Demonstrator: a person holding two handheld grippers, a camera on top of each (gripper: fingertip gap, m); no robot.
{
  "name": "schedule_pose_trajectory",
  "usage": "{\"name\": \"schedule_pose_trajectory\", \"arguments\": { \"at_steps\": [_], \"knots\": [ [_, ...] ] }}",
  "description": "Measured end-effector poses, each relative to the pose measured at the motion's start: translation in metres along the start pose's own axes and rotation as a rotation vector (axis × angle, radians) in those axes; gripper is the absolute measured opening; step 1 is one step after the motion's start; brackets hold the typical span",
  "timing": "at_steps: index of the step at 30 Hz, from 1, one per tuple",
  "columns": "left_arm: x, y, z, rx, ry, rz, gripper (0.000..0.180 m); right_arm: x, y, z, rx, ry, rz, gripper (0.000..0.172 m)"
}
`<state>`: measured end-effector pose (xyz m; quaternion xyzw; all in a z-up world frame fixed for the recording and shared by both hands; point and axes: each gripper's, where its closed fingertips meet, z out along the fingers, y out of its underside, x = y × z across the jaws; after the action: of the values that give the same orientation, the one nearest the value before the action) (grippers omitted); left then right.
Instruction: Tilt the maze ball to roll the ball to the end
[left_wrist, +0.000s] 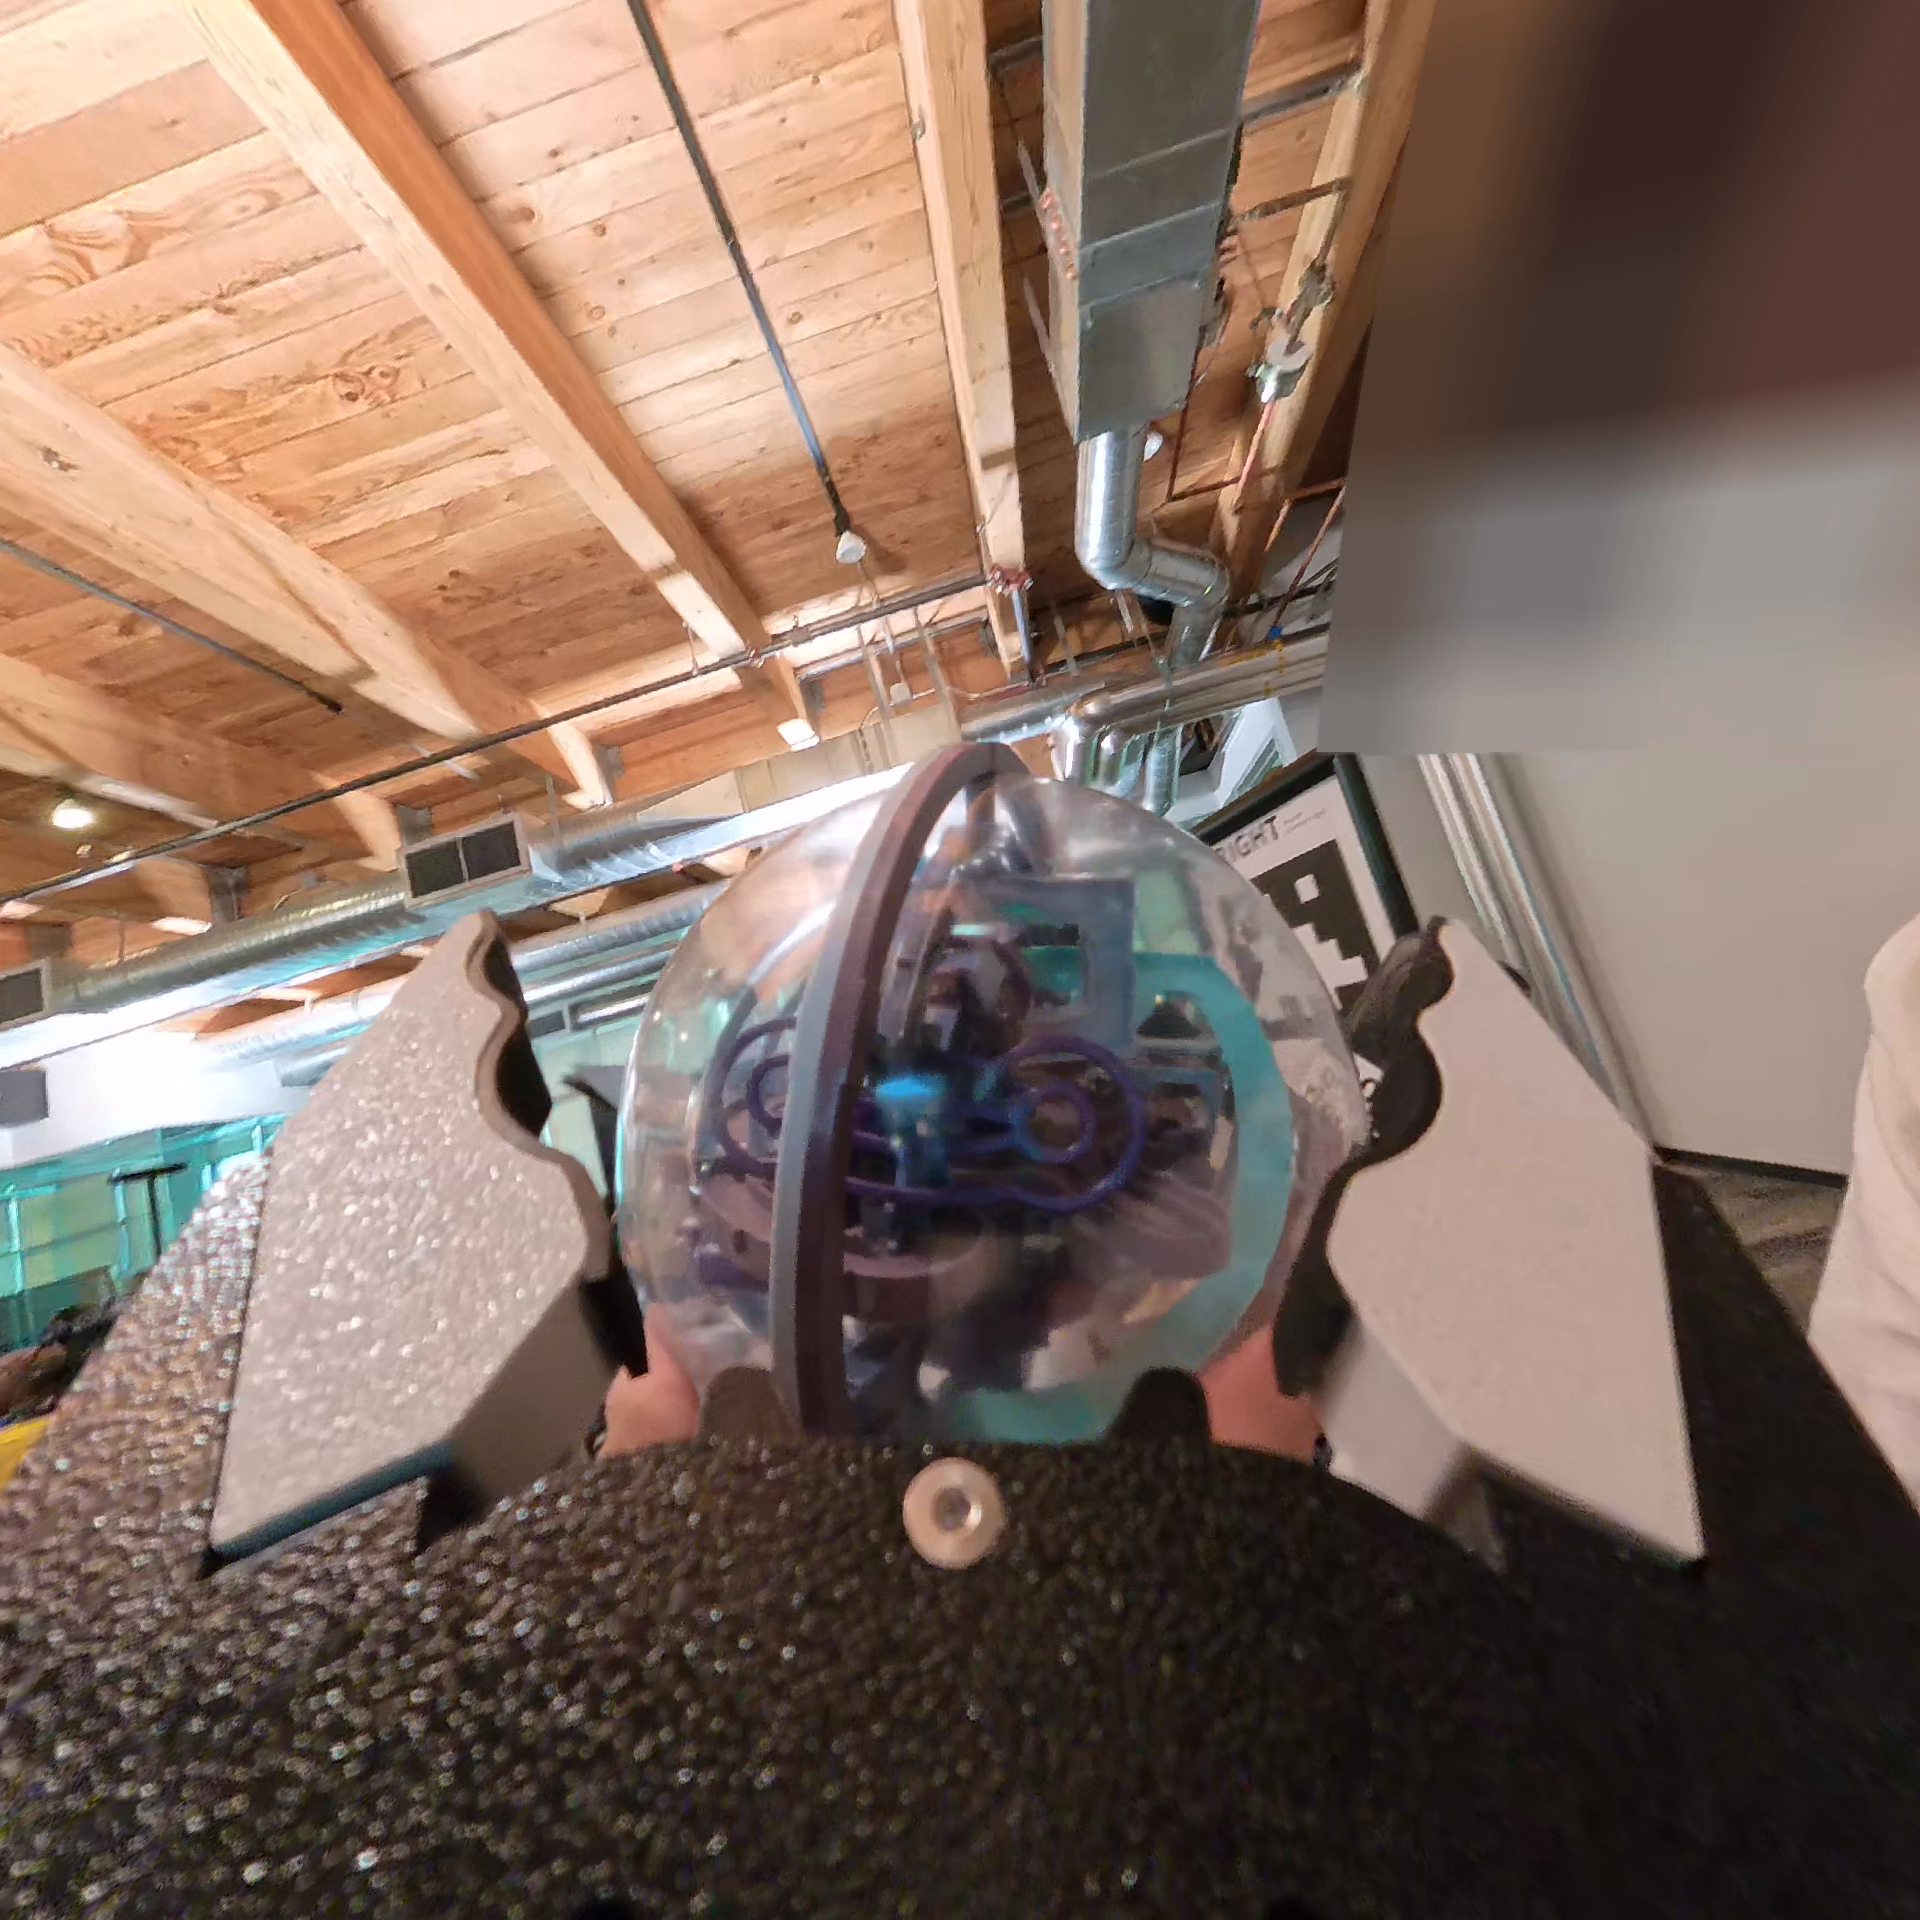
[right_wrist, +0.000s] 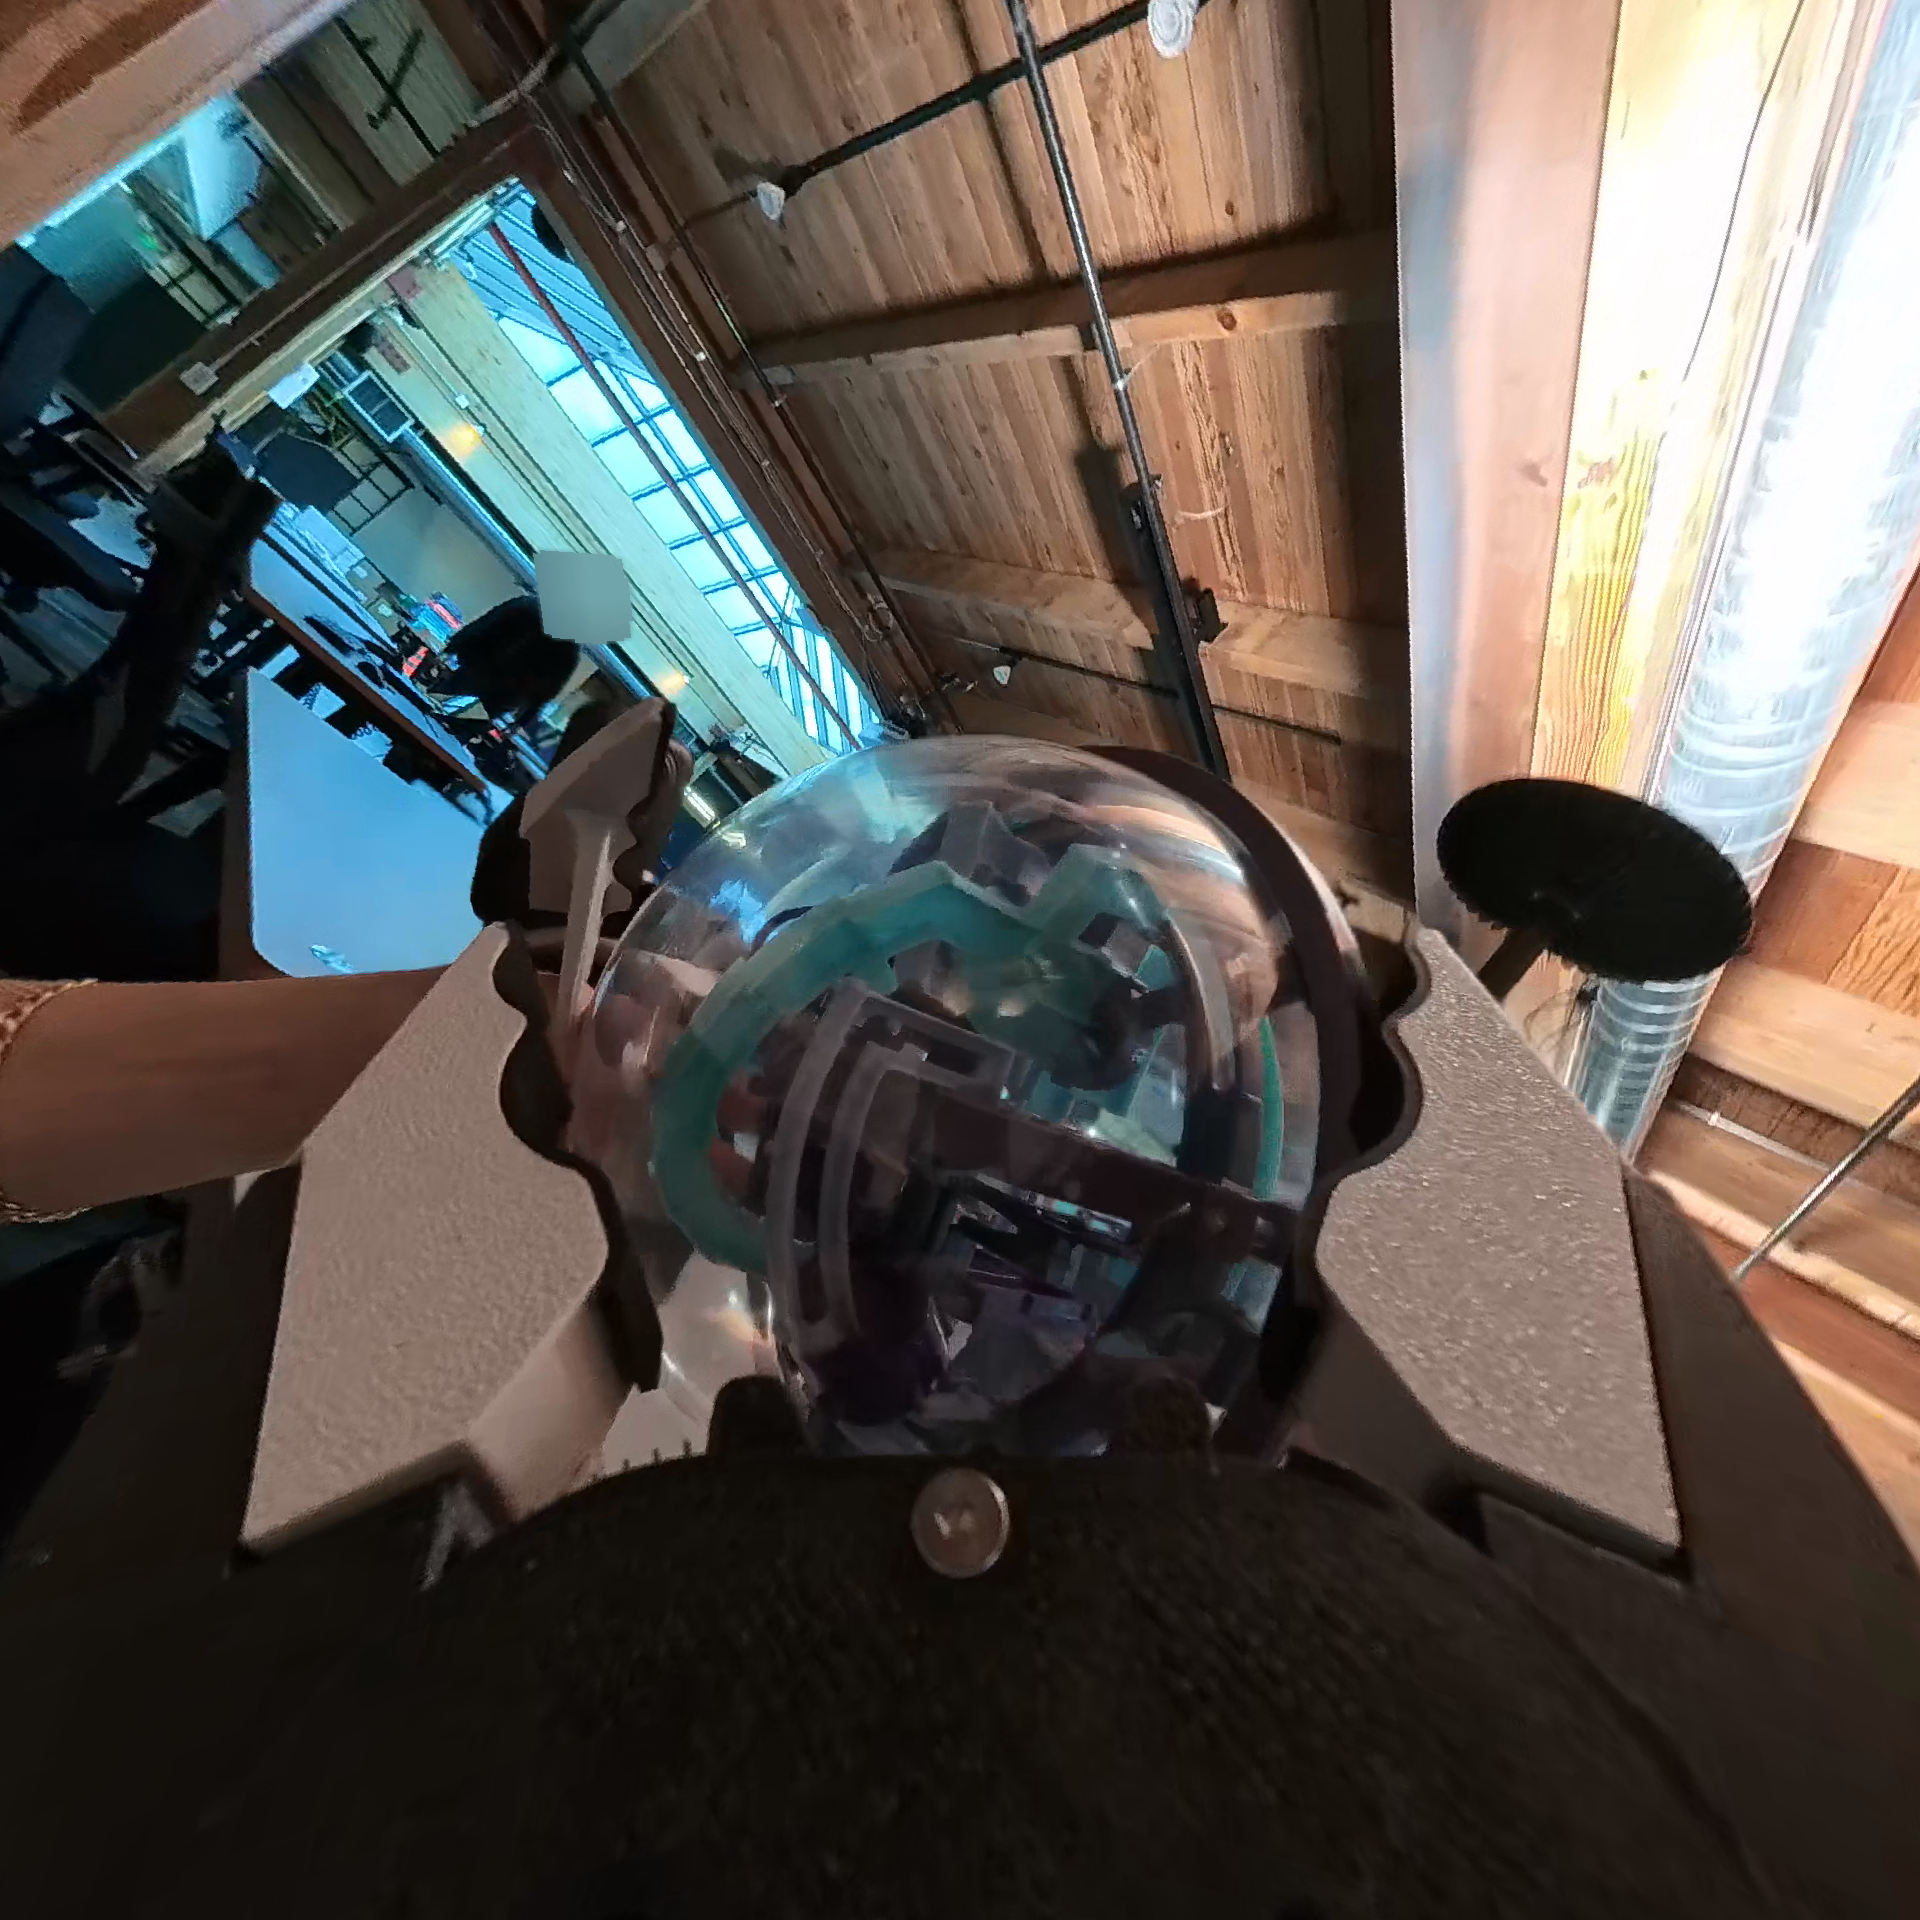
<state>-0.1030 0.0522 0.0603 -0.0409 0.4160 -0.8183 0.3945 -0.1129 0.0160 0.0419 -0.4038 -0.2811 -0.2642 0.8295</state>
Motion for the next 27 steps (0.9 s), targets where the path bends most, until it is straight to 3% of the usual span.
{"name": "schedule_pose_trajectory", "arguments": {
  "at_steps": [27],
  "knots": [
    [0.017,0.0,0.001,0.007,0.089,0.055,0.157,-0.005,-0.012,-0.002,0.055,-0.019,-0.024,0.154]
  ]
}}
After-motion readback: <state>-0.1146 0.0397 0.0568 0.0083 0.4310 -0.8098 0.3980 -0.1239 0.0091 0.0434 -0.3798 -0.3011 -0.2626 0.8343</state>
